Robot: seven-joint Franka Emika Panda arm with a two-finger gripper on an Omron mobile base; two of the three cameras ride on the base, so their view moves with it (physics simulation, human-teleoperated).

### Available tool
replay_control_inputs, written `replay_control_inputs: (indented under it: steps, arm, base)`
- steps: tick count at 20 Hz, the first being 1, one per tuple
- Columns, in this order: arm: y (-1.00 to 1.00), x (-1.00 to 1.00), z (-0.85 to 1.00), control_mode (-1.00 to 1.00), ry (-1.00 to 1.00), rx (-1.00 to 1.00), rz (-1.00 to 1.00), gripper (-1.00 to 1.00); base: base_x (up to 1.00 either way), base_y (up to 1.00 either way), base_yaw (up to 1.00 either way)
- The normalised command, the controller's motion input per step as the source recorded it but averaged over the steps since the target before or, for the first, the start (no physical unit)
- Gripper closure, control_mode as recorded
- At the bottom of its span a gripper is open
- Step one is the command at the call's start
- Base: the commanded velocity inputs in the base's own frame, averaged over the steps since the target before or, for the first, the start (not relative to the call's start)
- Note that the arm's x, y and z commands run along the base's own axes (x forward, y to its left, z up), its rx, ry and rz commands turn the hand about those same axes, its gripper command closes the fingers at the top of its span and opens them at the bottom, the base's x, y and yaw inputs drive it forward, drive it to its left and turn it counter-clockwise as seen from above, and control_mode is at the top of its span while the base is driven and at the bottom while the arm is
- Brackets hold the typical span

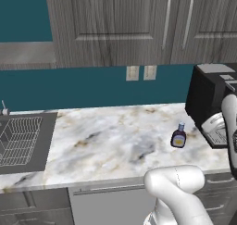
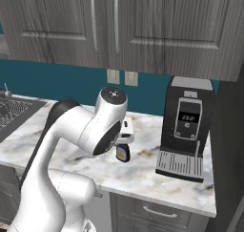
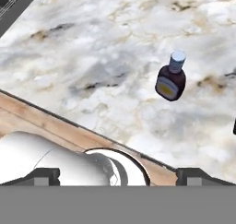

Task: Place the condiment bottle and mayonnaise from the counter to the top shelf of the fridge. If the existing items in the fridge are on the top shelf, move them to other shelves.

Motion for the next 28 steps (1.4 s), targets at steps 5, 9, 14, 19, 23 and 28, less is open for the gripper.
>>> replay_control_inputs:
  steps: [5,9,14,19,23,28]
  arm:
    - [0.00,0.53,-0.24,-1.00,0.00,0.00,0.00,-1.00]
    - [-0.03,0.47,-0.26,-1.00,0.00,0.00,0.00,-1.00]
    - [-0.08,0.29,-0.40,-1.00,0.02,0.00,0.05,-1.00]
    - [-0.20,0.28,-0.40,-1.00,0.01,0.00,0.10,-1.00]
    - [-0.07,0.36,-0.24,-1.00,0.02,0.00,0.12,-1.00]
    - [-0.02,0.30,-0.05,-1.00,0.02,0.00,0.10,-1.00]
  base:
    - [0.00,0.00,0.00]
    - [0.00,0.00,0.00]
    - [0.00,0.00,0.00]
    - [0.00,0.00,0.00]
    - [0.00,0.00,0.00]
    - [0.00,0.00,0.00]
